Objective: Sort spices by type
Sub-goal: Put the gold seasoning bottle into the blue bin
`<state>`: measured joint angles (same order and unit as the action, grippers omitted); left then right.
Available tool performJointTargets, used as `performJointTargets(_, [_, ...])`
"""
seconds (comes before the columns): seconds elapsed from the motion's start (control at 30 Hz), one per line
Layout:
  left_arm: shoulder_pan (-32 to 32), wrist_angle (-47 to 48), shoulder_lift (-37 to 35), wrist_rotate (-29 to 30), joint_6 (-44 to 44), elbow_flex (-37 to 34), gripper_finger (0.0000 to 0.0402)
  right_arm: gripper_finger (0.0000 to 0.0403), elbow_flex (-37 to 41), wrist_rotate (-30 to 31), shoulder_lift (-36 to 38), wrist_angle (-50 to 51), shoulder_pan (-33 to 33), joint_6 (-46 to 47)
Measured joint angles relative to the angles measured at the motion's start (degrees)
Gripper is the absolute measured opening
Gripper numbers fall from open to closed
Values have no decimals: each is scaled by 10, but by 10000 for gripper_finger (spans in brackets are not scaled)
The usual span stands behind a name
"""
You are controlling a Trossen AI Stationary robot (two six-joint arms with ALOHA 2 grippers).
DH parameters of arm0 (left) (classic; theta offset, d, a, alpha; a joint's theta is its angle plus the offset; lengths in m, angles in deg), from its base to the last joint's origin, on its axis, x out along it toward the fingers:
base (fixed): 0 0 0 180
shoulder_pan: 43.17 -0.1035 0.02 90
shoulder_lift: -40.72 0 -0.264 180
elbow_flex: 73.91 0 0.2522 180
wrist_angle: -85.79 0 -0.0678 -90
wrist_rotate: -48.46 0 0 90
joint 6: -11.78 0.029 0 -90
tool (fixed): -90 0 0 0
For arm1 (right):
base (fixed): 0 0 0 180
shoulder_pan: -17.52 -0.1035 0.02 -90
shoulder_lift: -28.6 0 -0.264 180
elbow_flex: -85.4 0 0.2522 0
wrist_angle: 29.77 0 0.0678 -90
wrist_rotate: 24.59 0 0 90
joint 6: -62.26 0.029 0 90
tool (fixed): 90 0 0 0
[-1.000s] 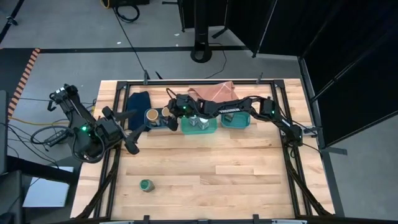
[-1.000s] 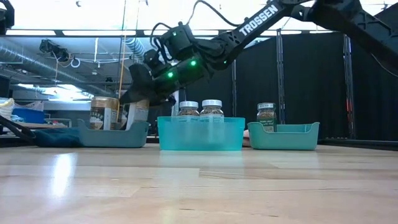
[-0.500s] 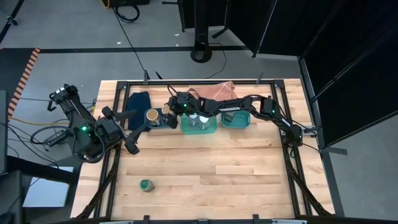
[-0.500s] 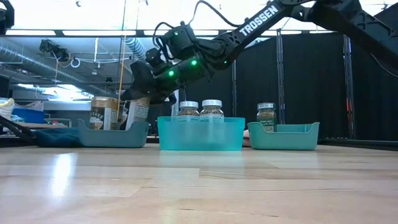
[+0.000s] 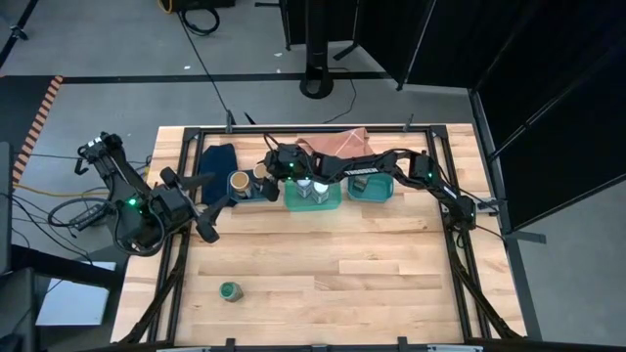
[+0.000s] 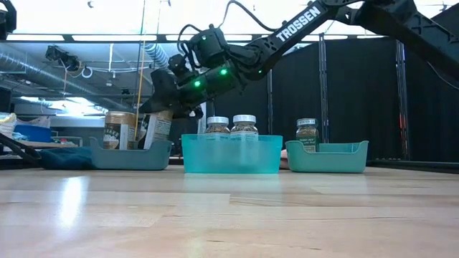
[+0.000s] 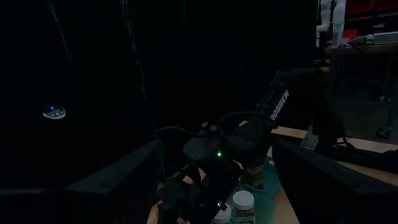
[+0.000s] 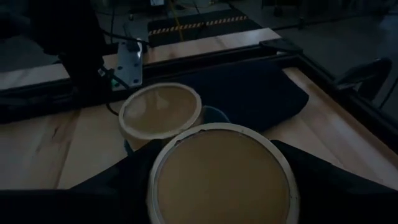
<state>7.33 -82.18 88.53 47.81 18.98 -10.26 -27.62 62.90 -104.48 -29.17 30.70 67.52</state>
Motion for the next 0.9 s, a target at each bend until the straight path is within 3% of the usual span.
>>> performJointTargets(0.17, [0,0,0,0,0,0,308,285,-32,5,-32,4,0,7])
performJointTargets(0.4, [0,4,2,0,0,0,308,286,-118,15,-72,99,-7,-7])
performJointTargets(0.9, [0,4,2,0,1,0,308,306,-118,22,-74,121,-1,-22])
